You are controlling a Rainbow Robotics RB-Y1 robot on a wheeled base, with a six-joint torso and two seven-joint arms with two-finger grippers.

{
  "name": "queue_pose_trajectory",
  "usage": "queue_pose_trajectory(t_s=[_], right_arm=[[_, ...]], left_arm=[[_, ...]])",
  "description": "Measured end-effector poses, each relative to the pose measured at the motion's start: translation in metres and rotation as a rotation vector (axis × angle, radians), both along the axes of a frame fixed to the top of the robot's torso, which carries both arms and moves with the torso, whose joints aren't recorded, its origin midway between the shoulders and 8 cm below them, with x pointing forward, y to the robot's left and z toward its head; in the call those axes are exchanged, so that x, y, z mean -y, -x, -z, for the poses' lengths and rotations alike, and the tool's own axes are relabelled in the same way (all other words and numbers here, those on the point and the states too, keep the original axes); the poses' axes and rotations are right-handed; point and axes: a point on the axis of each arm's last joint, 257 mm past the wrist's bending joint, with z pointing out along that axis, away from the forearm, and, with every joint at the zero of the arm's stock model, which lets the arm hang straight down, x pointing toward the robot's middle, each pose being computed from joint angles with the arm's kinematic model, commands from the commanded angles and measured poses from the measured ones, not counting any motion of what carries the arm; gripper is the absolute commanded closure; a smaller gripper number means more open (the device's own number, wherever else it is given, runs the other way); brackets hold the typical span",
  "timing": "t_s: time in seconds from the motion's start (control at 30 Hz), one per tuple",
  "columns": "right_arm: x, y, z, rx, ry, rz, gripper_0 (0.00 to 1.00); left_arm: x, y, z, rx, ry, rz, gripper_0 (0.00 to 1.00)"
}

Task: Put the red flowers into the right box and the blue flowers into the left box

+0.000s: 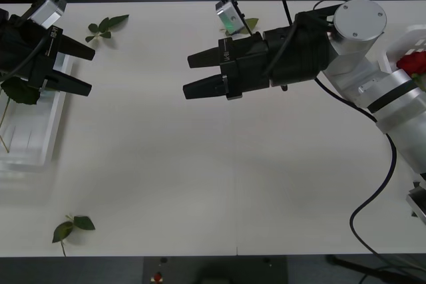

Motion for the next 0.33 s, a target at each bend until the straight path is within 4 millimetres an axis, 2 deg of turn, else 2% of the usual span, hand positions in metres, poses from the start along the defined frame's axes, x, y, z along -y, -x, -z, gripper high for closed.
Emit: queue_pose_trajectory(t_s=[0.33], right_arm=[[-0.0010,0.0007,-0.0003,-0.001,-0.002,-0.002,0.00]], left_arm=[[0.0000,0.0000,0.0000,0.000,0.000,0.000,0.00]])
